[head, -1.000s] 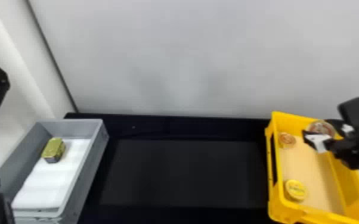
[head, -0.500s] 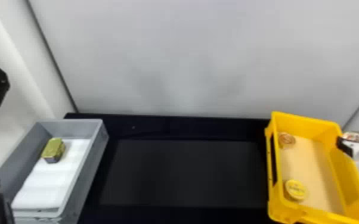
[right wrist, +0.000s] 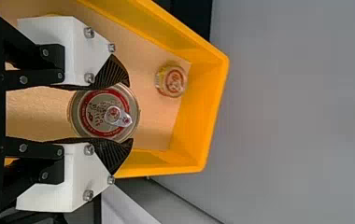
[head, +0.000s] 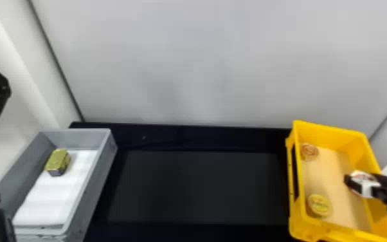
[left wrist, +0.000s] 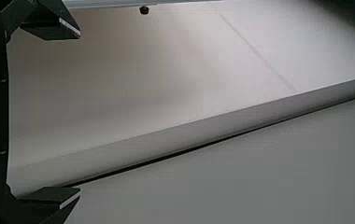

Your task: Pick up the round yellow can and place it in the yellow rectangular box

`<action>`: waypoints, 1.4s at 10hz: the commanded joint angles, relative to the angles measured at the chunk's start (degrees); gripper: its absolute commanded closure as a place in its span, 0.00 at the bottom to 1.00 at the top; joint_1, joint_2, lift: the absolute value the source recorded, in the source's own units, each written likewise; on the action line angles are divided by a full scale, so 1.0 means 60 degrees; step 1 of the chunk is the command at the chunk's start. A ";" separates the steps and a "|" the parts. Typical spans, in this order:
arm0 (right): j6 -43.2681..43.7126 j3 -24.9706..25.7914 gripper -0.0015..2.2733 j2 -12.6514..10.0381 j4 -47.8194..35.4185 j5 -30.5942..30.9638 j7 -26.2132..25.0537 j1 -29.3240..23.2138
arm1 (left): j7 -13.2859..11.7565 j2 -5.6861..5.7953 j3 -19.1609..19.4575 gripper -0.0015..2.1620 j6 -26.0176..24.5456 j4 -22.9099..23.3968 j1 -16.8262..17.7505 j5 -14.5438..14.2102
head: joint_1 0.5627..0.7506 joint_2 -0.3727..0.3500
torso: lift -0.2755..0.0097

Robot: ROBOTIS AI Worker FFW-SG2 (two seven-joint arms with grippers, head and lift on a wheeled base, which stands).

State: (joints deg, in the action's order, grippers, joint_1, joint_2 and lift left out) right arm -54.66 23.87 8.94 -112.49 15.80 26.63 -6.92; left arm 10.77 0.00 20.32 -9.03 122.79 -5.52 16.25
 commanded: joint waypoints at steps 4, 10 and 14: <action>0.0347 -0.0200 0.34 0.0004 0.1053 -0.0245 -0.0233 0.0083 | 0.0008 -0.0025 -0.0001 0.05 0.0010 -0.0001 -0.0004 0.0001 | 0.70 0.53 | 0.76; 0.0552 -0.0273 0.10 0.0122 0.1243 -0.0260 -0.0218 0.0185 | 0.0008 -0.0025 -0.0031 0.05 -0.0005 -0.0001 -0.0018 0.0001 | 0.70 0.53 | 0.76; 0.0625 -0.0332 0.07 0.0151 0.1199 -0.0260 -0.0203 0.0156 | 0.0008 -0.0025 -0.0001 0.05 -0.0005 -0.0001 -0.0018 0.0001 | 0.70 0.53 | 0.76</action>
State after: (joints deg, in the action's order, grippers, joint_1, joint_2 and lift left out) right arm -51.22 22.04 9.78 -105.08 14.24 25.42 -5.96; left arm 10.81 0.00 20.23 -9.02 122.78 -5.63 16.26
